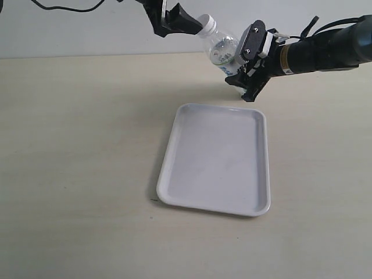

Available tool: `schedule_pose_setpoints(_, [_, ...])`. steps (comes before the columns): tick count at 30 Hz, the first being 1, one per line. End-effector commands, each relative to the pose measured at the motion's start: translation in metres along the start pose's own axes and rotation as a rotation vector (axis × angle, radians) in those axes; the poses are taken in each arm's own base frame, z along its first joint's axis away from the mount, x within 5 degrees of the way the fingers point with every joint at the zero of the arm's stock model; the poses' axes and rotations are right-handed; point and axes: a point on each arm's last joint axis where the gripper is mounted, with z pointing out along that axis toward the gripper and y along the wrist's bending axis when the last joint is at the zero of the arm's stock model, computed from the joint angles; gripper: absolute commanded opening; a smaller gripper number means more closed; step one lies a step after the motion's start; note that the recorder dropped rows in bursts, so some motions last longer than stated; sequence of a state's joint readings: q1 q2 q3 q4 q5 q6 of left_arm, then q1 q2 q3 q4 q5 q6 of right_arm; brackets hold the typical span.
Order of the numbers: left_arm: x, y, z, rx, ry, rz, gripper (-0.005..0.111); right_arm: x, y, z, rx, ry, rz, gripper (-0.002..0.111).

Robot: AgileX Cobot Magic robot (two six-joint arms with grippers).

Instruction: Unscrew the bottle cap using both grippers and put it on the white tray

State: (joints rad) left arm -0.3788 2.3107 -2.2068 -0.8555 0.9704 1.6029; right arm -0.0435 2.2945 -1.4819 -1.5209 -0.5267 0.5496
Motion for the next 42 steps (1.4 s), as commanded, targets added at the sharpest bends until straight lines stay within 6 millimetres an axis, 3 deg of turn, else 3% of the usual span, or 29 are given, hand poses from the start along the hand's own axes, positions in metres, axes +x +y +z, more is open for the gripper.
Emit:
schedule_pose_setpoints(1, [-0.005,0.001,-0.004,-0.013,-0.002,0.07,0.078,0.001,-0.004,-0.002,0.019,0.023,-0.004,0.0])
schedule_pose_setpoints(9, [0.002,-0.001,0.009,-0.011,-0.014,0.137,0.078,0.003,-0.003,-0.002,0.013,0.039,-0.028,0.0])
schedule_pose_setpoints(31, [0.011,-0.008,0.015,0.029,-0.008,0.131,0.078,0.0,-0.002,-0.002,-0.001,0.012,-0.029,0.0])
schedule_pose_setpoints(42, [0.004,-0.012,0.023,0.016,-0.04,0.152,0.078,0.0,0.0,-0.002,-0.019,0.015,-0.056,0.0])
